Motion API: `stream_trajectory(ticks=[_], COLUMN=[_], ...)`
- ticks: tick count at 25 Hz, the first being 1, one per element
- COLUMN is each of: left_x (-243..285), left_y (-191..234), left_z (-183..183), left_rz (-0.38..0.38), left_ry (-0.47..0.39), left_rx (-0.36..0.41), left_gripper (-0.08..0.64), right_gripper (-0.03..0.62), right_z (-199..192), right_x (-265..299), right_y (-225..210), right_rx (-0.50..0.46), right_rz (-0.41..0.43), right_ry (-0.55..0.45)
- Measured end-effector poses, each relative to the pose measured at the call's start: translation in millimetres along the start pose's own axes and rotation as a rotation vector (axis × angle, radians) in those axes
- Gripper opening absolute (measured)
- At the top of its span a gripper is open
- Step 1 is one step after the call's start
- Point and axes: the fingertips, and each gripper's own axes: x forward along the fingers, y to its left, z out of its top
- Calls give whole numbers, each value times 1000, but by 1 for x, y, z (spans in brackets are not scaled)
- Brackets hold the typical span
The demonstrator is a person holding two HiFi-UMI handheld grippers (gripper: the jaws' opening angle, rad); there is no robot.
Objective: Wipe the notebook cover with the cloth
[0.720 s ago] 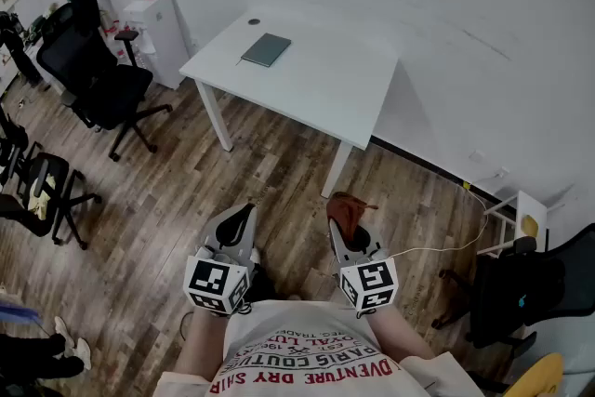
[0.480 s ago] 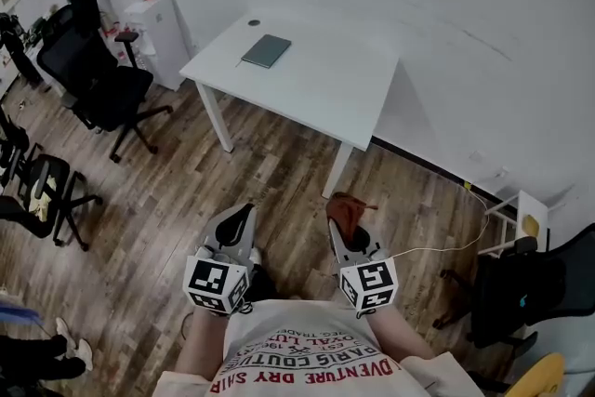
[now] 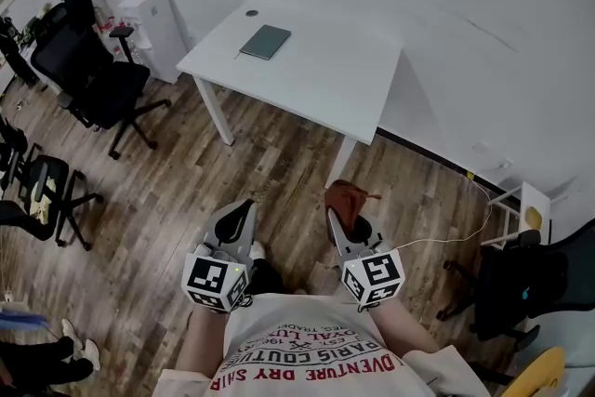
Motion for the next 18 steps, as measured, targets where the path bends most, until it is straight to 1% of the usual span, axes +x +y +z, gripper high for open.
stream_trajectory(ticks=[4,8,13,18], left_x=[10,26,54,78], left_y=[26,62,121,186], left_z=[-2,-3,-4,6], left_rz=[10,26,32,17], left_ry=[1,-3,1,-7], left_rx=[-19,-42,-81,-77], left_gripper=[9,9,9,9], right_gripper=[72,72,72,72], right_z=[-1,-3,6,28], right_x=[25,61,122,188], right_y=[3,3,-1,5], right_rx=[14,31,58,44], right_rz=[8,19,4,-19], right_ry=[28,61,94,86])
